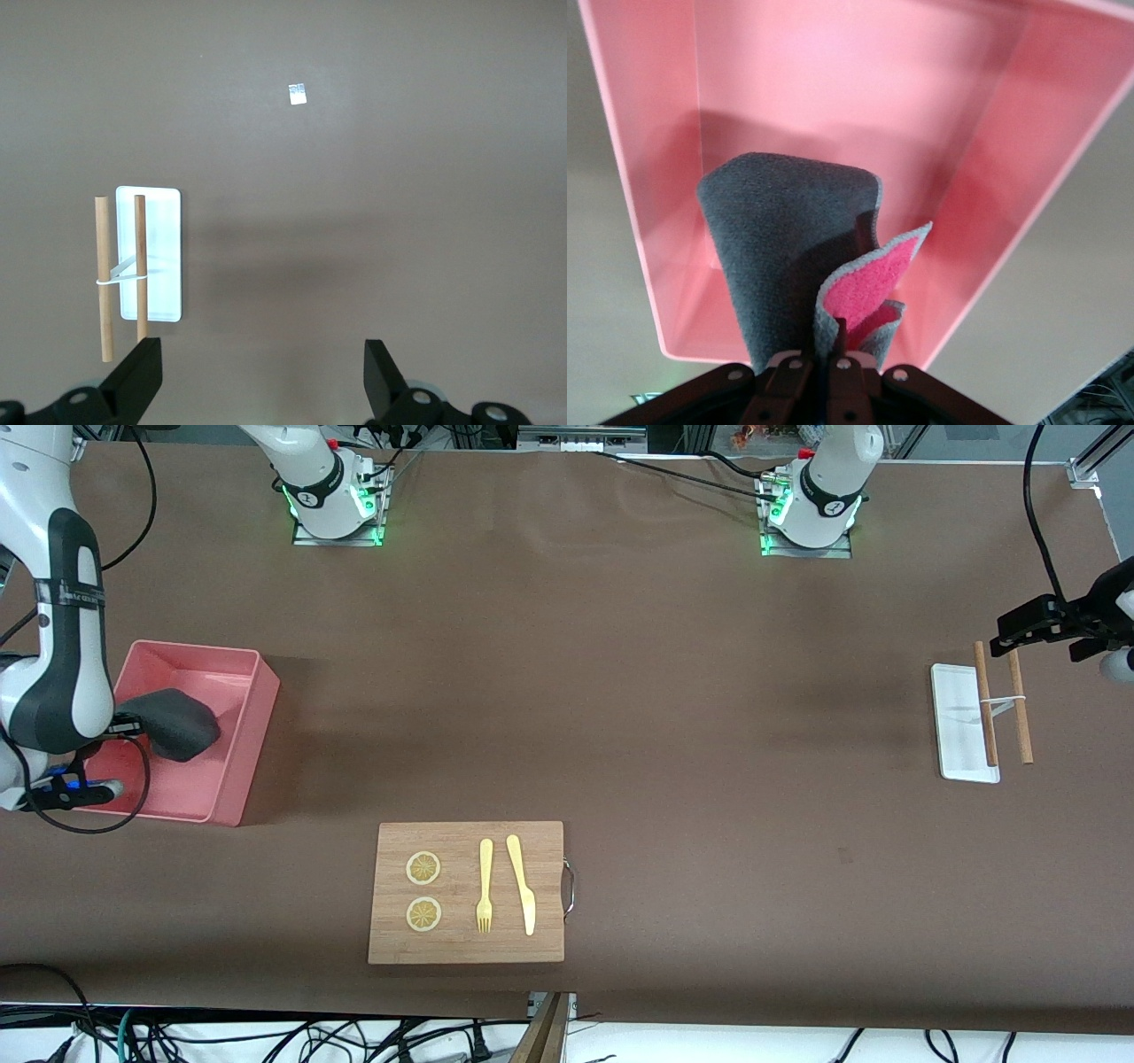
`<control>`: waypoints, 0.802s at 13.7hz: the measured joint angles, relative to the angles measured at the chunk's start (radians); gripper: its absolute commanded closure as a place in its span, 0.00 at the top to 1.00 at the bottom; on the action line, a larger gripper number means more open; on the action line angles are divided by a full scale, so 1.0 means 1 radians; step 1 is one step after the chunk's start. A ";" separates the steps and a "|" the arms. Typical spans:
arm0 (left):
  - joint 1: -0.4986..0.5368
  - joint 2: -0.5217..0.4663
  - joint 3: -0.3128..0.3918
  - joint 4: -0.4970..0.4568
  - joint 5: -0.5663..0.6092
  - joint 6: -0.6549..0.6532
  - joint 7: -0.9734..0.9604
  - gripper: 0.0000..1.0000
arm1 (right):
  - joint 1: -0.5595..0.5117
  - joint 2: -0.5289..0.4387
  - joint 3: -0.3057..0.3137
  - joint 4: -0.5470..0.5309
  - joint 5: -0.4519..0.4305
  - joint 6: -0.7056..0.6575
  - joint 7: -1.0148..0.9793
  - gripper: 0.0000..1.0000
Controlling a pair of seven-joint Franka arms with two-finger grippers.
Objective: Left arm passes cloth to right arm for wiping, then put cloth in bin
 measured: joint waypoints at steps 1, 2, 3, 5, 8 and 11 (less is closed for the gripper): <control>0.000 0.000 -0.003 -0.001 0.002 0.000 0.000 1.00 | -0.002 0.007 0.000 -0.017 0.008 0.016 0.000 1.00; 0.000 0.001 -0.005 -0.002 0.002 0.000 0.000 1.00 | -0.003 0.014 -0.001 -0.030 0.015 0.032 0.000 1.00; 0.000 0.003 -0.007 -0.002 0.002 0.000 0.000 1.00 | -0.004 0.021 -0.001 -0.038 0.025 0.046 0.001 1.00; 0.000 0.014 -0.013 -0.002 0.002 0.000 0.000 1.00 | -0.005 0.031 -0.001 -0.040 0.040 0.056 0.001 1.00; 0.000 0.025 -0.014 -0.001 0.002 0.004 0.000 1.00 | -0.004 0.028 0.000 -0.036 0.054 0.059 0.001 1.00; 0.004 0.024 -0.013 0.014 0.003 0.011 -0.001 1.00 | 0.007 -0.012 0.005 -0.011 0.084 0.036 0.001 1.00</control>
